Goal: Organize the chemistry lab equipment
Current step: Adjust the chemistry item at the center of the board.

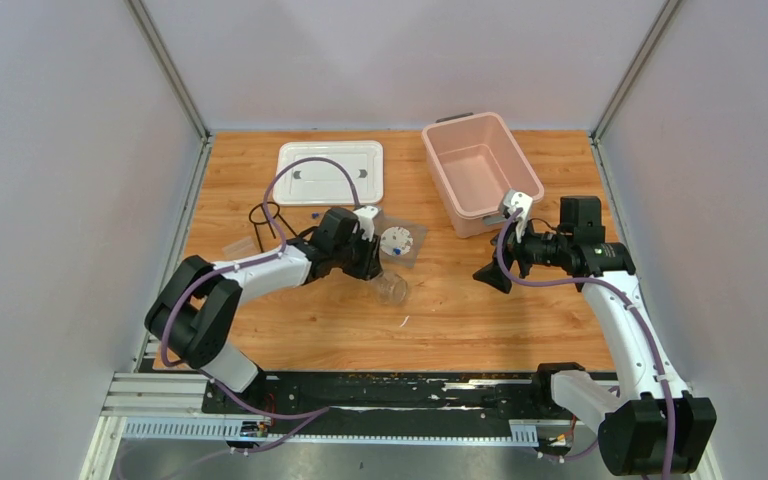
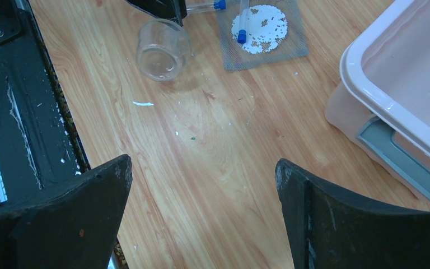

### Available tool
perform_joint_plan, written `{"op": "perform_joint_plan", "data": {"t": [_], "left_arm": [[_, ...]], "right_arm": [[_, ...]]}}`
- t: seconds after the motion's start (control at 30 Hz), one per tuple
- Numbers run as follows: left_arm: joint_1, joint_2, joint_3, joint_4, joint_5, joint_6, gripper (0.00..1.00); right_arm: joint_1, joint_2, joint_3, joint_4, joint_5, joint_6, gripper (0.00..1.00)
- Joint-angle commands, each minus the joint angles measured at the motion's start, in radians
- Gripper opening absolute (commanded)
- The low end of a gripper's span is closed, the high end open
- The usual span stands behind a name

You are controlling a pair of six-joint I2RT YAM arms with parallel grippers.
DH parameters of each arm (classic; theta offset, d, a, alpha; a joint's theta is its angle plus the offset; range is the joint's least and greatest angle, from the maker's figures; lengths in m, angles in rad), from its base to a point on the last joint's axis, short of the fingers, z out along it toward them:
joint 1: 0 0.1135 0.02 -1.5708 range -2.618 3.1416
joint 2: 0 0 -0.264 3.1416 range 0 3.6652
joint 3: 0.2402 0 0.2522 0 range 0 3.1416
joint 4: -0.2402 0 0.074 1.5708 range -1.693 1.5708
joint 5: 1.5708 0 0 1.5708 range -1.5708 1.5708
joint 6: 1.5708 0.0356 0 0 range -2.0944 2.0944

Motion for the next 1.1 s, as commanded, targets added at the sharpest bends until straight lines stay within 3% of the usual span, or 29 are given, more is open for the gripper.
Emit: {"op": "perform_joint_plan", "data": {"t": [0.0,0.63,0.8,1.07], "left_arm": [[-0.012,0.010,0.059,0.037,0.025,-0.014,0.39],[-0.035,0.096,0.195,0.030,0.041,-0.008,0.43],[-0.034,0.049,0.190,0.016,-0.020,0.023,0.49],[-0.032,-0.043,0.130,-0.016,-0.229,0.094,0.58]], "right_arm": [[0.006,0.002,-0.002,0.007,-0.033,-0.027,0.99],[0.014,0.013,-0.002,0.008,-0.027,-0.027,0.99],[0.015,0.013,-0.002,0.008,-0.024,-0.028,0.99],[0.017,0.008,-0.002,0.008,-0.024,-0.028,0.99]]}}
